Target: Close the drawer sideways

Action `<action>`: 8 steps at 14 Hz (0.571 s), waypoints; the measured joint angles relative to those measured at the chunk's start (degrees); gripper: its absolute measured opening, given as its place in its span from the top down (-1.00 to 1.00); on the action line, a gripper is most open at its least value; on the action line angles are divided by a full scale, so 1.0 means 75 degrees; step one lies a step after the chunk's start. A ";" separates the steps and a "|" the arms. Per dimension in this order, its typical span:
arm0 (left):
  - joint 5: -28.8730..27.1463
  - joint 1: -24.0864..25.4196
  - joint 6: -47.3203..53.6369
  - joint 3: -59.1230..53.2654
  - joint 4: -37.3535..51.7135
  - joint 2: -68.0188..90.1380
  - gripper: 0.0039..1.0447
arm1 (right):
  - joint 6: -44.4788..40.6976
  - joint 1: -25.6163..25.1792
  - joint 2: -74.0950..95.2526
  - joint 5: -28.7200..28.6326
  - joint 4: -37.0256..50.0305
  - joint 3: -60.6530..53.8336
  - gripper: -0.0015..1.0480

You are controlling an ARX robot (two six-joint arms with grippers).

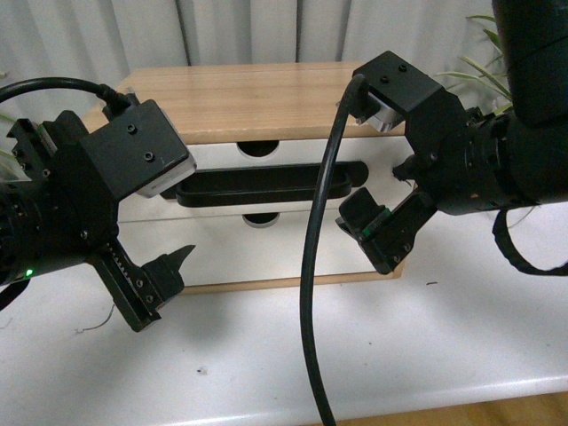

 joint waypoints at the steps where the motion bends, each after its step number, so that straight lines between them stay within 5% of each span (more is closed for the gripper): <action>1: 0.0006 0.0015 0.0058 0.0052 -0.0023 0.0038 -0.88 | 0.0137 0.0012 0.0079 -0.0015 -0.0032 0.0050 -0.87; 8: 0.0522 0.0382 -0.0268 -0.1623 -0.0117 -0.1801 -0.88 | 0.0356 -0.0006 -0.1740 0.0114 0.0551 -0.1527 -0.87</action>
